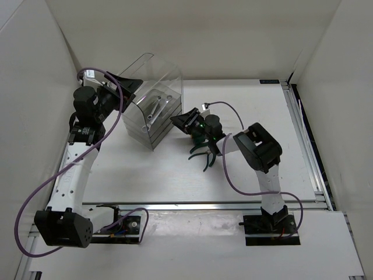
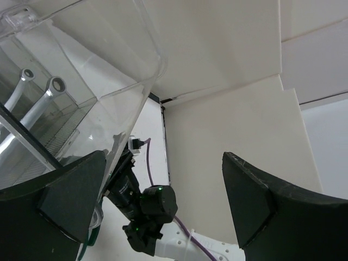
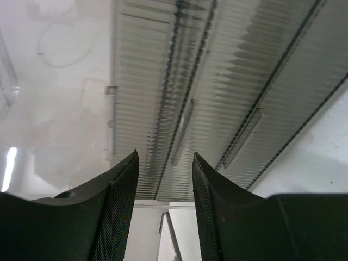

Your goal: Sort the tools into containers

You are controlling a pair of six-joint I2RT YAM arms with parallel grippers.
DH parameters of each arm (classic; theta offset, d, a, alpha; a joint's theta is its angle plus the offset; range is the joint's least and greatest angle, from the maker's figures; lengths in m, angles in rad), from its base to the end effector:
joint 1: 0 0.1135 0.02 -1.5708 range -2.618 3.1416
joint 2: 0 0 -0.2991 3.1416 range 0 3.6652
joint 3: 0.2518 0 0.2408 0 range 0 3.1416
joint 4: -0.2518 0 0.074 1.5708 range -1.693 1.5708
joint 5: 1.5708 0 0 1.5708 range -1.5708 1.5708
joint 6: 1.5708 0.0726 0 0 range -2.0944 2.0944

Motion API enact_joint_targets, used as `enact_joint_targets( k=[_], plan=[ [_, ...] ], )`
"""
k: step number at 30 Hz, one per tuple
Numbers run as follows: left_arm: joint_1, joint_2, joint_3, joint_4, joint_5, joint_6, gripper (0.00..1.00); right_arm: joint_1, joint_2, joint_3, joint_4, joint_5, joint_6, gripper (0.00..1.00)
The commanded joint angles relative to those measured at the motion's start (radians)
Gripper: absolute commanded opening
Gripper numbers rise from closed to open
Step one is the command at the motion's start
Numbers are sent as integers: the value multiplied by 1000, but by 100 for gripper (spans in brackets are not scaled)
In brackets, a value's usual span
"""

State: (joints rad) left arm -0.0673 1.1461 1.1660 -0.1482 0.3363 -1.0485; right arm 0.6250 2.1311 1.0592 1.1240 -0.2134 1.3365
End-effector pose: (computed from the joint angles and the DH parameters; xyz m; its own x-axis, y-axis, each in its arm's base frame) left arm 0.2679 -0.0421 0.4324 -0.4017 -0.7929 -0.4582 0.0839 0.4663 -0.8806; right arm 0.3867 0.2980 0.1983 -0.7132 0.6576 -0.2426 -0.2137 0.1256 0.9688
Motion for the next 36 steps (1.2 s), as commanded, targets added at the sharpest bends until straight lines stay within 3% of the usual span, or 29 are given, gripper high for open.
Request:
enact_joint_targets(
  k=[1, 11, 27, 31, 36],
  plan=[
    [3, -29, -29, 25, 32, -8, 99, 13, 26, 53, 16, -3, -11, 48],
    [1, -32, -80, 65, 72, -42, 99, 35, 96, 140, -15, 9, -11, 45],
    [1, -36, -108, 81, 93, -62, 99, 35, 139, 159, 48, 23, 47, 10],
    [0, -36, -114, 81, 93, -64, 99, 31, 145, 176, 51, 16, 56, 11],
    [1, -36, -114, 81, 99, -64, 99, 28, 158, 188, 54, 22, 69, 24]
  ],
)
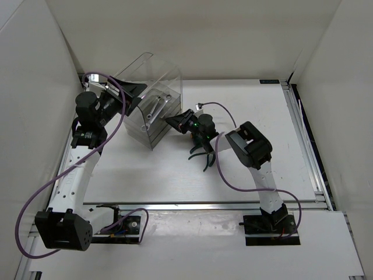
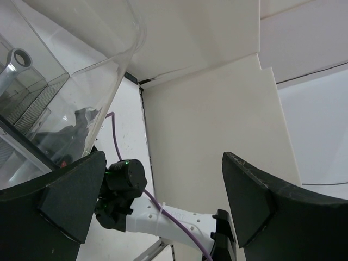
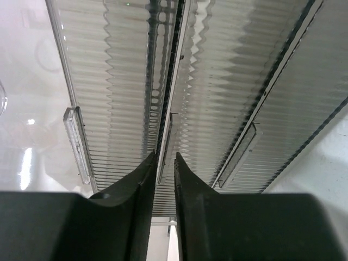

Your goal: Sort the tools into containers

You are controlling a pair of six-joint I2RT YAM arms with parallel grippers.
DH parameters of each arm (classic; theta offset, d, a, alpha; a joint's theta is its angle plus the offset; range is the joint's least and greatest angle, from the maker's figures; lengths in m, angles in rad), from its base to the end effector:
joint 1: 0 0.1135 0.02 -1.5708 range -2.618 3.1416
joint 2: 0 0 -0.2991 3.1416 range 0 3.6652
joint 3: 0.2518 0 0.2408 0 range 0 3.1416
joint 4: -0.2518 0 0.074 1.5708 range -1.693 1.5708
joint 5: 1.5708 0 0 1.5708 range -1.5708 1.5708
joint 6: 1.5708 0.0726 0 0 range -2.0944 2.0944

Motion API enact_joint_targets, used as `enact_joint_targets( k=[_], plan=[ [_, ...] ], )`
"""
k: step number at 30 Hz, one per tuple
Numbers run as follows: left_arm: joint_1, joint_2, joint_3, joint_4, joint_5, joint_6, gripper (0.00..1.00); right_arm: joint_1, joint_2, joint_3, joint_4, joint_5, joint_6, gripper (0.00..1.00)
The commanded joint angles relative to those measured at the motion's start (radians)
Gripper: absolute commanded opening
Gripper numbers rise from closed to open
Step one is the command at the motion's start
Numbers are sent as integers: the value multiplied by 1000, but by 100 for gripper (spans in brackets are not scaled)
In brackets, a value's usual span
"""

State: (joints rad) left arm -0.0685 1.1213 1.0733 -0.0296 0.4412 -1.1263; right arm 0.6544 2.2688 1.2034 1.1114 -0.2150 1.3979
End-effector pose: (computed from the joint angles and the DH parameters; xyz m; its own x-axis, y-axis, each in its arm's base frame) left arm 0.2623 -0.0491 0.4208 -0.4726 -0.7859 -0.3988 0.1394 0.3802 -0.9143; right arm 0.4051 0.3303 0.1743 -0.7461 0.6406 -0.1815 -0.1673 0.0835 0.9824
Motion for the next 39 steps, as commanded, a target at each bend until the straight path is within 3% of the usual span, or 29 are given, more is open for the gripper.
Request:
enact_joint_targets(
  k=[1, 6, 15, 25, 39],
  plan=[
    [3, -11, -22, -38, -2, 13, 99, 2, 20, 45, 67, 23, 10, 24],
    [2, -11, -27, -38, 1, 10, 99, 2, 32, 65, 61, 31, 19, 22],
    [1, -14, -36, -38, 7, 10, 99, -4, 38, 93, 39, 22, 53, 6],
    [3, -20, -56, -26, 1, -9, 99, -28, -32, -2, 13, 31, 38, 0],
    [3, -8, -76, 17, -18, -36, 99, -78, -164, -238, 59, -20, 26, 0]
  ],
)
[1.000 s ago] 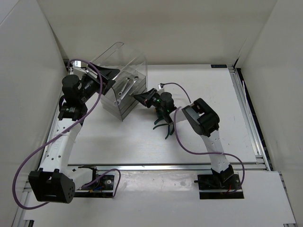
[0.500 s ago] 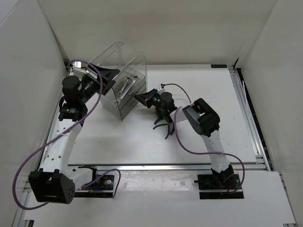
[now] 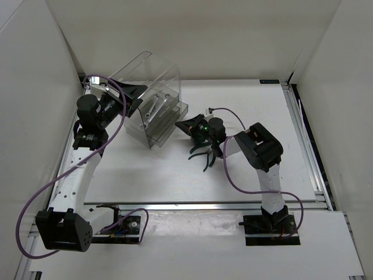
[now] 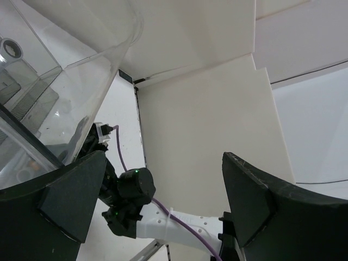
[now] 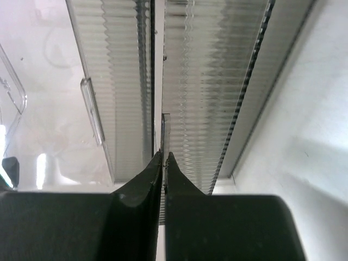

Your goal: Sort the tools into containers

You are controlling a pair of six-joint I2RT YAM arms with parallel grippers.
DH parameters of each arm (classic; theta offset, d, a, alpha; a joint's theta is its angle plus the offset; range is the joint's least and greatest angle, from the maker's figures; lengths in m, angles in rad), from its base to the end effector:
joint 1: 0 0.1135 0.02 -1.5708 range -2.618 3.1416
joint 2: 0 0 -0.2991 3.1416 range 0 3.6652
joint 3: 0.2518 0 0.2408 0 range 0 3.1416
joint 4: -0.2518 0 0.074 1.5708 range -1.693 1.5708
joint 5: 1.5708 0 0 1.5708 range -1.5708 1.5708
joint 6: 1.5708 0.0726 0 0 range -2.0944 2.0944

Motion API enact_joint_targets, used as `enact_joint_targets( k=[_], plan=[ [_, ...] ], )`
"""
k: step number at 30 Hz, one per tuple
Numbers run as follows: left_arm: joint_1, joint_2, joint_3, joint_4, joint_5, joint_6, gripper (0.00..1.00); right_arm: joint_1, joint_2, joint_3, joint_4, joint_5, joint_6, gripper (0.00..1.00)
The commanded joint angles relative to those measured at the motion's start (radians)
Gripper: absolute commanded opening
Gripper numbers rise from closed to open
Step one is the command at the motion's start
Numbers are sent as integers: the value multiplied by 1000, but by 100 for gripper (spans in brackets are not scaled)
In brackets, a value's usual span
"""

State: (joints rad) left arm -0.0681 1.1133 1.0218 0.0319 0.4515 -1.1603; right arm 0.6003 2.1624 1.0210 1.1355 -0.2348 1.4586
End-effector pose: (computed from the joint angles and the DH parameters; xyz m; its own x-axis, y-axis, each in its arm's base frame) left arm 0.2619 -0.0496 0.4120 -0.4783 -0.7943 -0.3745 0.1434 0.3501 -0.9257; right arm 0.3891 0.2868 0.1739 -0.7372 0.6665 -0.1106 -0.0782 0.0784 0.9938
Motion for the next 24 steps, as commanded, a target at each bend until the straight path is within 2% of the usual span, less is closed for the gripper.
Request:
enact_joint_targets(
  k=[1, 10, 16, 18, 19, 20, 21, 22, 23, 24],
  plan=[
    [4, 2, -26, -41, -28, -2, 99, -30, -67, -73, 36, -4, -41, 0],
    [2, 3, -35, -38, -28, -13, 99, -54, -153, -226, 73, -35, -63, 0],
    [7, 3, -46, -7, -28, -21, 99, -53, -187, -248, 61, -55, -72, 0],
    [7, 3, -46, -6, -28, -21, 99, -60, -205, -262, 46, -48, -96, 7],
    [8, 3, -45, -6, -28, -22, 99, -66, -248, -266, -3, -35, -121, 22],
    [7, 3, -45, -4, -28, -22, 99, -66, -278, -266, -55, 6, -148, 29],
    [8, 0, -46, -6, -28, -19, 99, -69, -349, -254, -131, 31, -240, 34],
    [5, 3, -48, -9, -28, -21, 99, -66, -383, -236, -340, 63, -304, 36],
    [8, -4, -48, -9, -28, -19, 99, -60, -435, -169, -459, 139, -454, 39],
    [8, -3, -51, -9, -28, -21, 99, -54, -450, -124, -591, 188, -522, 41]
  ],
)
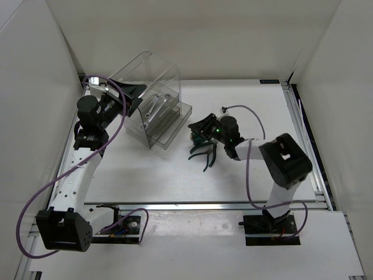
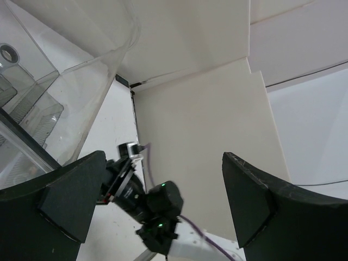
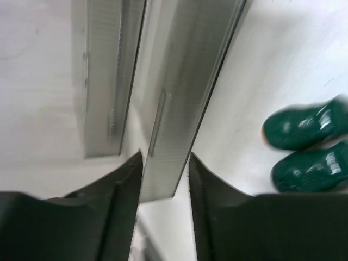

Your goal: Sort the tools into containers

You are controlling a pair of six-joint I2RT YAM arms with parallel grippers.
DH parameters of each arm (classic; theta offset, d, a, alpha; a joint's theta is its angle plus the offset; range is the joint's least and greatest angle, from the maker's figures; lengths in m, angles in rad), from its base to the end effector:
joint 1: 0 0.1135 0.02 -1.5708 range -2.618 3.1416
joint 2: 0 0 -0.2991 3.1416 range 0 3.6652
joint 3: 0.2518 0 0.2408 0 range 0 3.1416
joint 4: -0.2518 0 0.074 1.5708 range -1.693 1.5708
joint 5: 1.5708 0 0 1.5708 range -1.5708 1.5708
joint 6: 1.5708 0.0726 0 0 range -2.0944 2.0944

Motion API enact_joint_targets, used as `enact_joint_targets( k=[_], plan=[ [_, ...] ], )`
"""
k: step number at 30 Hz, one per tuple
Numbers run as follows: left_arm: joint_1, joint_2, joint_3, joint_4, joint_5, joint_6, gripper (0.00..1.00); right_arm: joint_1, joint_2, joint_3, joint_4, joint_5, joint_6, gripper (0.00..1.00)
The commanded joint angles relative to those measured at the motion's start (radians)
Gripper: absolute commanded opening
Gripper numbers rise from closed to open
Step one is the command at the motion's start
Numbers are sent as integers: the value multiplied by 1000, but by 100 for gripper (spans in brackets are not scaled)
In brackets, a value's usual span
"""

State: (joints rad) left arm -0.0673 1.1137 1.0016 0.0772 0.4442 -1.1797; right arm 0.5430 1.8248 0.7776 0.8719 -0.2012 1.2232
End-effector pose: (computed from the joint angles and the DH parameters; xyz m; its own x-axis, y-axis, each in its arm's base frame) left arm 0.2632 -0.0490 0.4106 -0.4656 -0.8053 -0.3671 0.1543 0.3346 -0.9296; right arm 0.3406 0.2225 0.2057 -0.6853 0.6624 -0.3026 -0.0895 0.3358 0.9377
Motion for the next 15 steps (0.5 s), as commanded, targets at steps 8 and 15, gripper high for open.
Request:
enact_joint_targets(
  k=[8, 15],
  plan=[
    [8, -9, -60, -40, -15, -21, 99, -41, -97, 295, -979, 318, -354, 53],
    [7, -9, -67, -50, -9, -20, 99, -37, -75, 269, -964, 281, -309, 54]
  ],
)
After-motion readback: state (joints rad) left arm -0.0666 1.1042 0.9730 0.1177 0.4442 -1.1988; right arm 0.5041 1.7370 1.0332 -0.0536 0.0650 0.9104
